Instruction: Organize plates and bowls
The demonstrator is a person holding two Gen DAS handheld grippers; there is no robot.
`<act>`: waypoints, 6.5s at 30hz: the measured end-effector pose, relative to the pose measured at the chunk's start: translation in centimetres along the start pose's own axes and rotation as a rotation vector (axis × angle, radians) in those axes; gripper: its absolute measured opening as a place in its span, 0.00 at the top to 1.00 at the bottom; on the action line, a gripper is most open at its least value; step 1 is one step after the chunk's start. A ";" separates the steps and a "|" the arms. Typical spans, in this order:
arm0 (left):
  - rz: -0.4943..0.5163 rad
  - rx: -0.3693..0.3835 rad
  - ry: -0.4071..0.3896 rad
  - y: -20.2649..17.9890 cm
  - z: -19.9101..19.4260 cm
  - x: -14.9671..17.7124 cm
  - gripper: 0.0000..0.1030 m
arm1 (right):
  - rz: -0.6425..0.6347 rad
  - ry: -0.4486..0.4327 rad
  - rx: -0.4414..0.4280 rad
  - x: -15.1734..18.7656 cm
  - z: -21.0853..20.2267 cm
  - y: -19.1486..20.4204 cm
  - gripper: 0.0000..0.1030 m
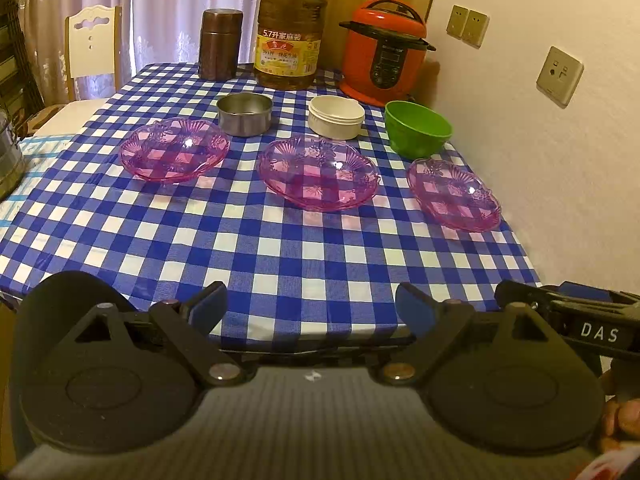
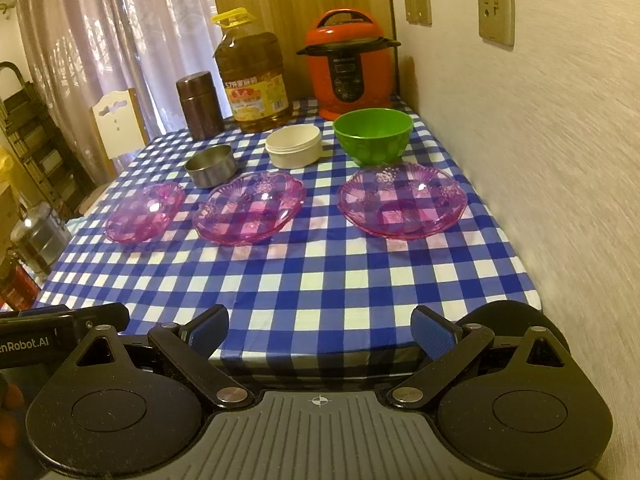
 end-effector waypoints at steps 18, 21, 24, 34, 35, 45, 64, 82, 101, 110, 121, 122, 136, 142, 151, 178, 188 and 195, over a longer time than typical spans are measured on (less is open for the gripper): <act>0.000 0.004 -0.002 0.1 0.0 0.1 0.13 | 0.000 0.004 0.004 0.0 0.1 -0.2 0.06; 0.000 0.004 -0.002 0.2 0.0 0.1 0.13 | 0.001 0.007 0.006 0.1 0.2 -0.2 0.06; 0.000 0.005 -0.001 0.1 0.0 0.2 0.13 | 0.001 0.006 0.007 0.0 0.2 -0.2 0.06; -0.003 0.006 0.000 -0.1 0.0 0.3 0.13 | 0.001 0.006 0.006 0.1 0.2 -0.2 0.06; -0.003 0.006 0.000 -0.1 0.0 0.3 0.13 | 0.001 0.006 0.006 0.1 0.3 -0.2 0.06; -0.004 0.007 -0.001 -0.1 0.0 0.3 0.13 | 0.001 0.006 0.007 0.2 0.3 -0.2 0.06; -0.005 0.009 0.000 0.0 0.0 0.3 0.13 | 0.002 0.007 0.006 0.2 0.3 -0.2 0.06; -0.103 0.039 0.006 1.1 2.1 -1.7 0.13 | 0.052 0.007 -0.024 -1.5 2.2 -0.4 0.06; -0.261 0.063 -0.074 7.6 12.0 -8.2 0.13 | 0.185 0.020 -0.085 -6.5 12.9 1.9 0.06; -0.296 0.076 -0.057 10.4 17.9 -9.1 0.21 | 0.252 0.041 -0.115 -6.5 19.8 2.9 0.23; -0.300 0.125 -0.073 11.2 21.5 -9.5 0.64 | 0.311 0.078 -0.137 -6.0 24.2 3.2 0.43; -0.295 0.122 -0.075 11.2 21.7 -9.5 0.68 | 0.308 0.080 -0.138 -5.9 24.4 3.3 0.48; -0.231 0.084 -0.052 10.9 22.2 -9.0 0.89 | 0.268 0.058 -0.130 -6.2 25.0 4.1 0.86; -0.211 0.087 -0.060 10.0 20.9 -9.3 0.89 | 0.265 0.050 -0.134 -6.4 23.9 3.6 0.86; -0.174 0.114 -0.093 6.8 17.9 -9.9 0.89 | 0.260 -0.012 -0.130 -7.4 20.0 2.3 0.86; 0.053 0.275 -0.002 -11.7 24.0 -10.6 0.88 | 0.465 -0.113 0.126 -8.3 16.7 -15.8 0.86; 0.067 0.231 0.049 -11.5 26.6 -9.6 0.87 | 0.413 -0.069 0.192 -7.5 19.4 -16.2 0.86; 0.092 0.218 0.046 -11.5 27.0 -9.6 0.87 | 0.393 -0.052 0.208 -7.3 20.1 -16.0 0.86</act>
Point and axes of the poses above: each gripper's, at about its wrist camera, not at the fingertips, and z roughly the way its jaws point, y to its left, x to its underside, the point moved 9 cm from there along z, roughly the way its jaws point, and after that the axes turned 9 degrees about x, right-handed, at the moved point
